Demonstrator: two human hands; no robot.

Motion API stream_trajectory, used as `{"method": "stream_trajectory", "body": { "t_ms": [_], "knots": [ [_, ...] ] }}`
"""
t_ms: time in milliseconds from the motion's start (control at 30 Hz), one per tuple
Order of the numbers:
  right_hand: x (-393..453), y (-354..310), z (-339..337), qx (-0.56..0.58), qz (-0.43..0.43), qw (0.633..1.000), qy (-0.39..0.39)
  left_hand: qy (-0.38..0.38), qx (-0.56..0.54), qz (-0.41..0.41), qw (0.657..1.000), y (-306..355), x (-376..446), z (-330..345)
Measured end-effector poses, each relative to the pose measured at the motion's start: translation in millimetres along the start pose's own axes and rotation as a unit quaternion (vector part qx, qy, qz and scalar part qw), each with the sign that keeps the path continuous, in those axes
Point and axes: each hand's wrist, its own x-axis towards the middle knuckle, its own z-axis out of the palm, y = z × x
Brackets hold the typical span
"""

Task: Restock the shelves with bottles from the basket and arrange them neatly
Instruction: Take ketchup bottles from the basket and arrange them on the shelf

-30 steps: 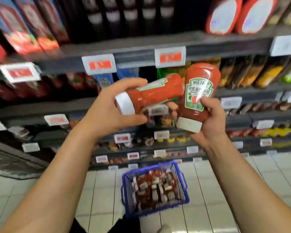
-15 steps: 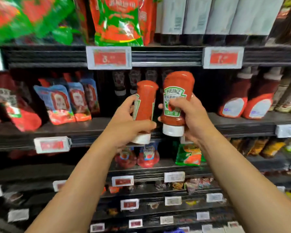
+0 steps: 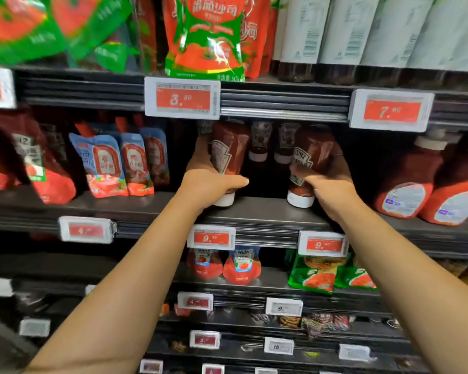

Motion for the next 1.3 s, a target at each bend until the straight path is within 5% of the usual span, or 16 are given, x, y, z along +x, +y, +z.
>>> {"method": "stream_trajectory", "body": {
  "t_ms": [333, 500, 600, 833, 1300],
  "knots": [
    [-9.2, -2.7, -9.9, -0.089, -0.022, 0.996, -0.016, 0.002, 0.040, -0.004, 0.999, -12.3, 16.7, 0.5],
    [-71.5, -21.4, -5.6, -0.130, -0.189, 0.965, 0.128, -0.018, 0.064, 0.004, 0.998, -28.5, 26.9, -4.8],
    [-88.1, -25.0, 29.2, -0.114, -0.227, 0.965, 0.064, -0.027, 0.058, 0.001, 0.998, -33.4, 31.5, -6.7],
    [-17.9, -31.8, 107.0, -0.140, -0.088, 0.980, -0.107, -0.026, -0.012, -0.001, 1.000, -36.3, 31.3, -1.6],
    [49.8, -16.2, 158.4, -0.059, -0.086, 0.978, -0.178, 0.024, 0.116, -0.060, 0.991, -42.2, 50.9, -1.6]
  ]
}}
